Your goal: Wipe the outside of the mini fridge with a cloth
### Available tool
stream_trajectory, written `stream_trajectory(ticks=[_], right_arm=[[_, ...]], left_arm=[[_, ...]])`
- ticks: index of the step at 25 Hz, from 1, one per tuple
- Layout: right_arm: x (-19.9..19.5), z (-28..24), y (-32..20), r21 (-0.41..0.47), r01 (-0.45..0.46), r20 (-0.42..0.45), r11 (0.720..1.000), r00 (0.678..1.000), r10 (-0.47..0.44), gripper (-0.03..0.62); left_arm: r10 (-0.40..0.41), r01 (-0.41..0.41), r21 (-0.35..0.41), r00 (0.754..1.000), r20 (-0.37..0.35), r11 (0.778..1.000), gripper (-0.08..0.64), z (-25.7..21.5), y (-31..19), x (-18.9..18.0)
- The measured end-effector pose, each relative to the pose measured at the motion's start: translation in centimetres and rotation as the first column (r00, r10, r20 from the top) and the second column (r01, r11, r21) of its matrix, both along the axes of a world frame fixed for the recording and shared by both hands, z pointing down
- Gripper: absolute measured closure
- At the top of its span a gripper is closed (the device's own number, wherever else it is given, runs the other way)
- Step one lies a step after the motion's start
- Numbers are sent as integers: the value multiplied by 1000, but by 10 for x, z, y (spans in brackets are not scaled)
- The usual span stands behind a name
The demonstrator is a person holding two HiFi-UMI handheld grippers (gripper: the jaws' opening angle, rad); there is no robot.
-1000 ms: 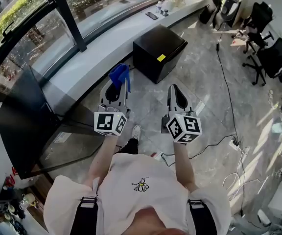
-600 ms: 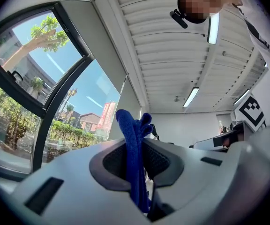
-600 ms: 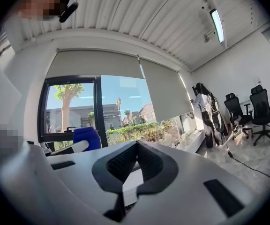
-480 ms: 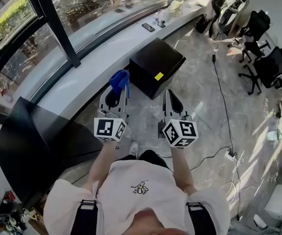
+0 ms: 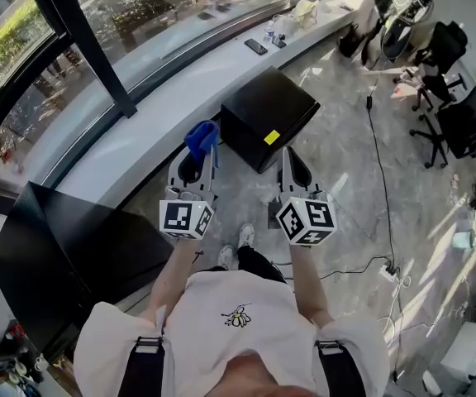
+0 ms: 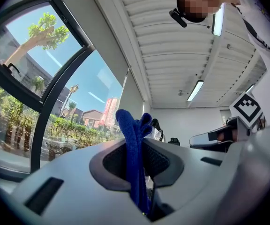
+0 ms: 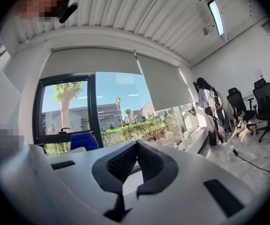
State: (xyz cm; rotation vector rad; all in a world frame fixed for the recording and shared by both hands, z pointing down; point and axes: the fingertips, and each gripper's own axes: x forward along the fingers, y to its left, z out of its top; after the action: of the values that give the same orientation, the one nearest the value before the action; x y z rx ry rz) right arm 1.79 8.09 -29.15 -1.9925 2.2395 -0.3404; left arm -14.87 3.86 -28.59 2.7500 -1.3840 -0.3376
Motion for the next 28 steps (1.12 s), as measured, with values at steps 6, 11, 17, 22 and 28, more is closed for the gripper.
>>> stream_trajectory(ticks=[6,11,17,22,28], right_arm=[[33,-8,-49,26,32,-6,999,999,-32,580],[69,-13,-84,44,38,-9,998,999,-38,578],[101,3,-108,37,41,-9,999,999,-40,580],[102,10,-123,37,37,-4,999,999,-37,580],[99,7,-133,32,24,-20,999,1000,-23,578]], left_arm=[[-23,23,24,1000,5,999,500,-6,-41,33],[-30,29,41,1000,10,999,500,-10,-76,68],[-39,38,44,999,5,998,500,-4,-101,94],[-58,56,53,998,29,997,500,-3,-111,86],[-52,51,31,998,33,998,500,4,-123,80]])
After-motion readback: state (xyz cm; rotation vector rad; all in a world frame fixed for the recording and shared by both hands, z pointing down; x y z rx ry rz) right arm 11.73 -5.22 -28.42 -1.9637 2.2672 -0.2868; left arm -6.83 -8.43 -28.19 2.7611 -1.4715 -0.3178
